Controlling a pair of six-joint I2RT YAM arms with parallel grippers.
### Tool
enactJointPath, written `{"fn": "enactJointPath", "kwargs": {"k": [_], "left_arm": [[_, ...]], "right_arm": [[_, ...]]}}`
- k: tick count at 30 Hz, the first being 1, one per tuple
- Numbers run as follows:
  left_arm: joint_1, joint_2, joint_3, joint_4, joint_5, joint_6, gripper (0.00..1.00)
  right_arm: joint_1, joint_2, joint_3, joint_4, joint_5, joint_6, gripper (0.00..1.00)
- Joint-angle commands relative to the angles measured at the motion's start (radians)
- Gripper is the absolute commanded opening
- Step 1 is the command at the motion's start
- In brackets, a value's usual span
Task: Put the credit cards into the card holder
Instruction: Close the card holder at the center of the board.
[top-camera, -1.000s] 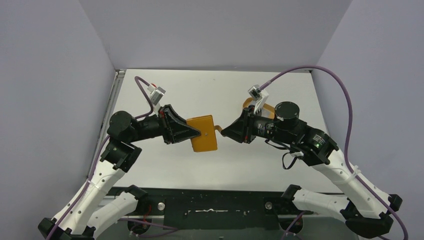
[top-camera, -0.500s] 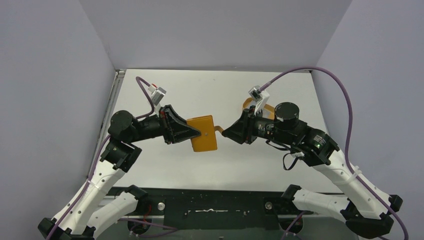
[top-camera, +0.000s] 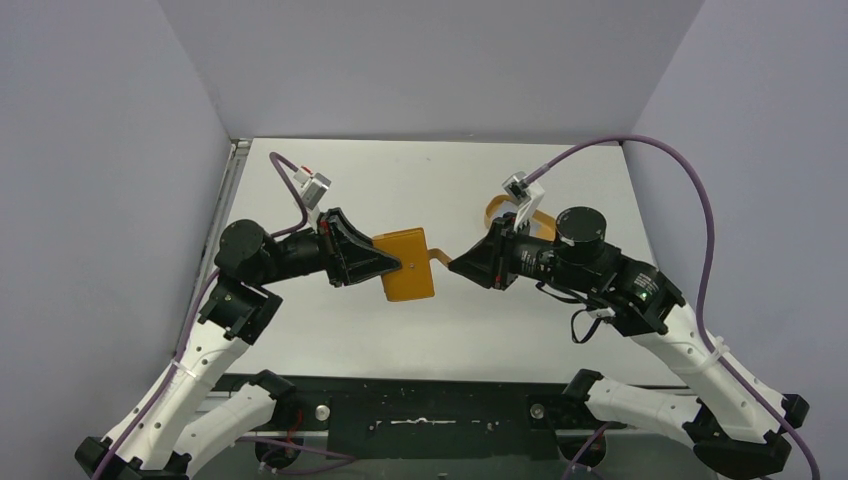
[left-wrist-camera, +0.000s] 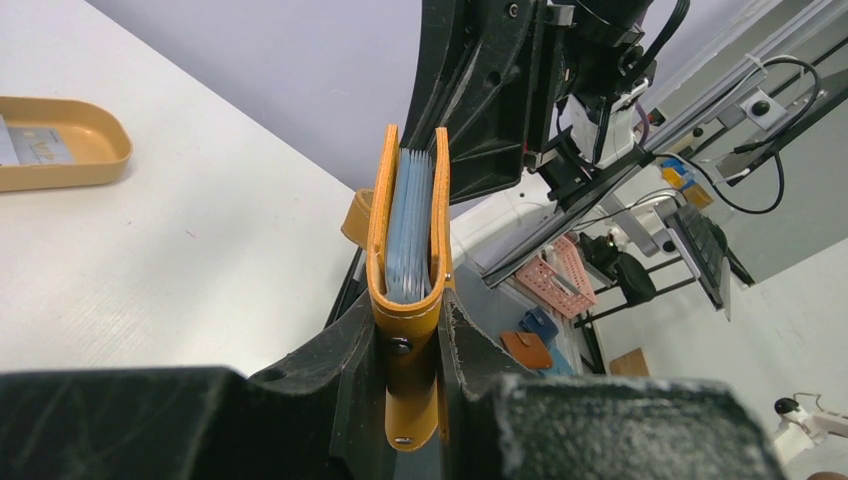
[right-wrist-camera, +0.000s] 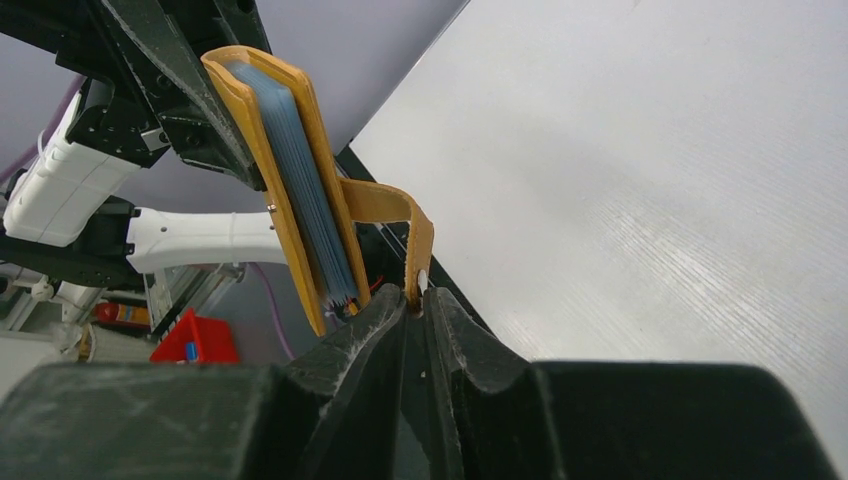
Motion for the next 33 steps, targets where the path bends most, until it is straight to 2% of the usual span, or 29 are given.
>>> {"fn": "enactJointPath", "kwargs": {"k": [1, 7, 12, 21, 29, 33], "left_arm": [[-0.001, -0.021, 0.056, 0.030, -0.013, 0.012, 0.00], [-0.001, -0.021, 0.058, 0.030, -0.010, 0.009, 0.00], [-0.001, -0.021, 0.066, -0.026, -0.026, 0.045, 0.00], [-0.020, 0.028, 0.203, -0.385, -0.136, 0.245, 0.00], [-0.172, 0.076, 0.340, -0.618, -0.364, 0.423, 0.00], [-0.239, 0.084, 0.378, -0.687, -0.486, 0.464, 0.00]], "right_arm": [[0.005, -0.022, 0.015, 0.034, -0.001, -0.008, 0.13], [0.004, -0.022, 0.015, 0.046, -0.006, -0.003, 0.00], [0.004, -0.022, 0.060, 0.004, -0.013, -0.036, 0.00], [0.003, 0.033, 0.175, -0.131, -0.045, -0.114, 0.00], [0.003, 0.077, 0.131, -0.033, -0.105, -0.052, 0.00], [0.003, 0.098, 0.110, 0.022, -0.125, -0.034, 0.00]]}}
